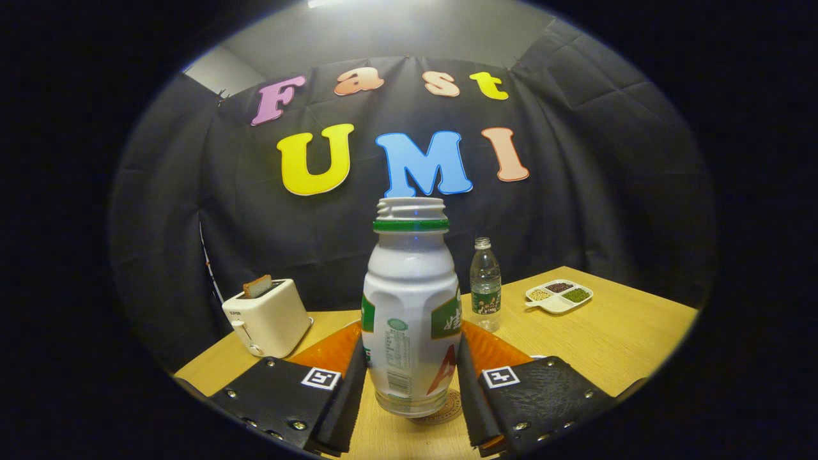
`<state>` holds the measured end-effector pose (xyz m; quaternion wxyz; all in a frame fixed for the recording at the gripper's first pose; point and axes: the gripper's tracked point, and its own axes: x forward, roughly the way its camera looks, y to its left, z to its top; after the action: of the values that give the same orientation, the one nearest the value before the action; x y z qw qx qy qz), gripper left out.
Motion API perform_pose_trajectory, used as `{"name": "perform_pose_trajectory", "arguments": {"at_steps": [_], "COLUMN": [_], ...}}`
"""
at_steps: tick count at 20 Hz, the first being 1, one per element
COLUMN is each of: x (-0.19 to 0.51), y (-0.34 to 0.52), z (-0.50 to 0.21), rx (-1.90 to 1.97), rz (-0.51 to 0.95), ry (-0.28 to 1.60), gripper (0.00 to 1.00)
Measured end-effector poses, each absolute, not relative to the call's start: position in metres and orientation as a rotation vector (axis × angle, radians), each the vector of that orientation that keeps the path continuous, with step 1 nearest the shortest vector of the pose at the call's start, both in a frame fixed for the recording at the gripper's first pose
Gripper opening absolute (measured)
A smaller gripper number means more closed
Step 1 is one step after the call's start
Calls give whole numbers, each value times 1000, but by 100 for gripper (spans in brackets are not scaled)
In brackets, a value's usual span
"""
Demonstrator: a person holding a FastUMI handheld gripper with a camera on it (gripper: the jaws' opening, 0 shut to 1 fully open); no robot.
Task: Take the bottle from table, then pour the juice into the cup, finally place the bottle on the coaster
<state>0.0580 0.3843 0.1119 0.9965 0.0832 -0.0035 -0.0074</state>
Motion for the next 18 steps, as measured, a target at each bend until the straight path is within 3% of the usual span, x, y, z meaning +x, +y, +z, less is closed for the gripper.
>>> {"name": "perform_pose_trajectory", "arguments": {"at_steps": [18], "x": [98], "y": [386], "z": [66], "rx": [3], "rz": [-6], "ry": [-8], "gripper": [66]}}
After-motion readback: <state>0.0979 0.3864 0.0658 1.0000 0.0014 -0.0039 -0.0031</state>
